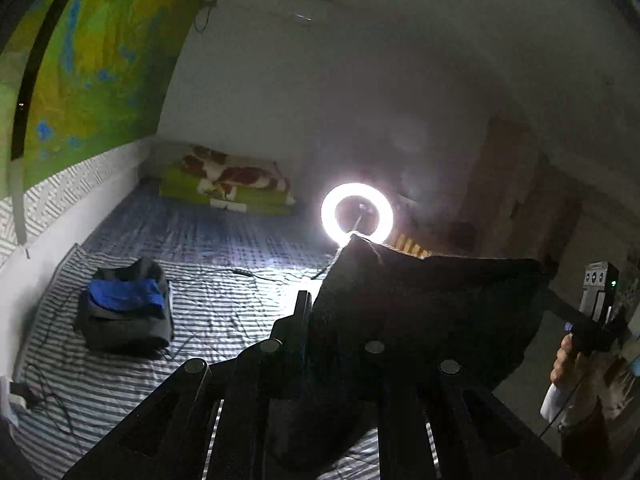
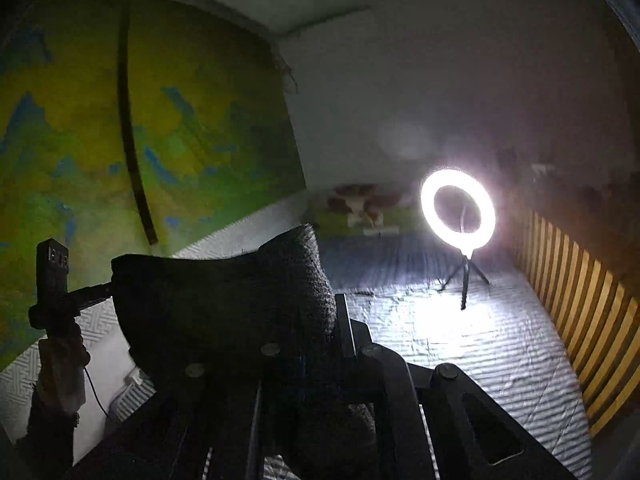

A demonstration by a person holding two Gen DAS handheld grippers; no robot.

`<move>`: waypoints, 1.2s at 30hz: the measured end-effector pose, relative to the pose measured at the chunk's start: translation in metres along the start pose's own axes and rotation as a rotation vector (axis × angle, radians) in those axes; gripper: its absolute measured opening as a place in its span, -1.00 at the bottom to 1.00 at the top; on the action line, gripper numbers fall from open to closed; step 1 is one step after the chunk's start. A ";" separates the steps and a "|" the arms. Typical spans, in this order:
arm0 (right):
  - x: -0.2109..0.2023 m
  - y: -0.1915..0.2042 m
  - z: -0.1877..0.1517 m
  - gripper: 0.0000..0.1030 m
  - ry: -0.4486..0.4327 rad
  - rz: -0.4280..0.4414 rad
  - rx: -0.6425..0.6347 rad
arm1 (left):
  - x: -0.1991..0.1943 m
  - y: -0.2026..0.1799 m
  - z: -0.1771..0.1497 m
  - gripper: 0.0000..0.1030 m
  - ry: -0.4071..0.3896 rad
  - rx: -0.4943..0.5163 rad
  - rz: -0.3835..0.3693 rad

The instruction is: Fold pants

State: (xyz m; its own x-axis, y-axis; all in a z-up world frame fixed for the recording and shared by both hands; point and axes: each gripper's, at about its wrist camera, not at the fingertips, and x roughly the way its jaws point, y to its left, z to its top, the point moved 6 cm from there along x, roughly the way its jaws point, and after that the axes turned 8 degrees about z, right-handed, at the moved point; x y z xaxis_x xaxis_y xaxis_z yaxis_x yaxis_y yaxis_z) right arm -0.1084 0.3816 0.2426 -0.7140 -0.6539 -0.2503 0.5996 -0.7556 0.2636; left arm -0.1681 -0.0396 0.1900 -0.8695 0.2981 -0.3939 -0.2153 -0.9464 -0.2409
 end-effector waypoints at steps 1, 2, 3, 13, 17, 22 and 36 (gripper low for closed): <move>0.002 0.001 0.002 -0.83 0.001 0.008 -0.002 | 0.002 0.005 0.002 -0.78 0.012 -0.004 0.004; 0.008 0.000 0.004 -0.83 0.006 0.012 -0.005 | 0.007 0.011 0.002 -0.78 0.024 -0.011 0.006; 0.015 -0.001 0.003 -0.83 0.014 0.010 -0.007 | 0.015 0.018 0.001 -0.78 0.038 -0.012 0.014; 0.218 -0.116 -0.088 -0.83 0.291 -0.010 0.151 | 0.254 0.137 -0.083 -0.78 0.328 -0.097 0.159; 0.336 -0.187 -0.158 -0.81 0.477 -0.036 0.230 | 0.379 0.187 -0.143 -0.58 0.489 -0.076 0.296; 0.395 -0.251 -0.219 -0.38 0.644 -0.198 0.226 | 0.441 0.240 -0.185 -0.10 0.551 -0.191 0.359; 0.416 -0.281 -0.269 -0.03 0.658 0.043 0.426 | 0.482 0.205 -0.243 -0.38 0.652 -0.039 0.274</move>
State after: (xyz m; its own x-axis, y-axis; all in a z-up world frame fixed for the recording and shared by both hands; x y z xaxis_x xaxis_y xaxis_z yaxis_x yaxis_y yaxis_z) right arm -0.4768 0.3112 -0.1860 -0.2522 -0.6711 -0.6972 0.3364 -0.7363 0.5870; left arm -0.5233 -0.0592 -0.2650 -0.4439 0.0748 -0.8929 0.0001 -0.9965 -0.0836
